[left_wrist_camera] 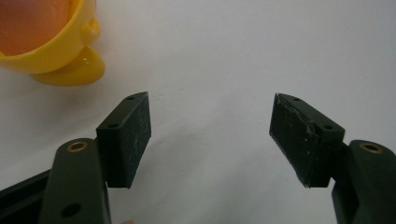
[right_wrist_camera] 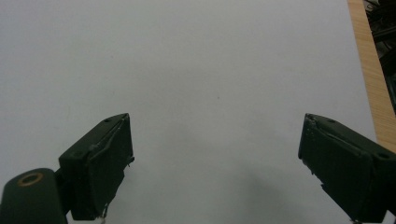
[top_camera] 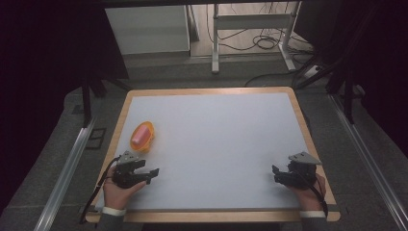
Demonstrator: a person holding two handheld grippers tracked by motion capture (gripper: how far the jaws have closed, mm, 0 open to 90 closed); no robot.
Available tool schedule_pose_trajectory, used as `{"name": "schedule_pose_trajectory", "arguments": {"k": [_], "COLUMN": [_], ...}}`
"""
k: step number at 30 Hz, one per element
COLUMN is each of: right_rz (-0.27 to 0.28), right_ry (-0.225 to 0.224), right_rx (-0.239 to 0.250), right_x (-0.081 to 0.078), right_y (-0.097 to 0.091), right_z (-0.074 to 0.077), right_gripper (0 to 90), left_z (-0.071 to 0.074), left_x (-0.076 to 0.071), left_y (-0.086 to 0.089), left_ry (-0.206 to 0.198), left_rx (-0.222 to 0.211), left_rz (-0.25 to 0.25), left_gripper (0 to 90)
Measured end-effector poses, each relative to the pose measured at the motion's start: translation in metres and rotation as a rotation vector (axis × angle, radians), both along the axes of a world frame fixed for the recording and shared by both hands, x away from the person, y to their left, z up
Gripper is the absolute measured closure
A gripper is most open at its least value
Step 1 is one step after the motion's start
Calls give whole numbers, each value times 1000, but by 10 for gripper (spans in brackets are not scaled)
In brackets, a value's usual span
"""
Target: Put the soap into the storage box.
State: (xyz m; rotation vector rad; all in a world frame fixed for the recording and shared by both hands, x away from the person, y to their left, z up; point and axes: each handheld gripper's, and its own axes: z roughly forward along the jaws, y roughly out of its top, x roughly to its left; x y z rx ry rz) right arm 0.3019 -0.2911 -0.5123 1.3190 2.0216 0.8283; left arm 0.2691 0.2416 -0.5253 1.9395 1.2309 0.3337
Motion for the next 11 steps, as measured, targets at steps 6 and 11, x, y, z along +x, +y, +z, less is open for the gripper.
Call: {"name": "schedule_pose_trajectory", "arguments": {"k": [6,11], "right_rz": [4,14], "right_ry": [1,-10], "right_rx": [-7,2], "right_x": [0,0], "right_y": [2,4], "right_z": [0,2], "right_gripper": [97,97], "left_z": [2,1], "left_x": [-1,-1], "left_y": [1,2], "left_ry": [-7,-4], "left_rx": [-4,30], "left_rz": [11,29], "left_gripper": [300,297]}}
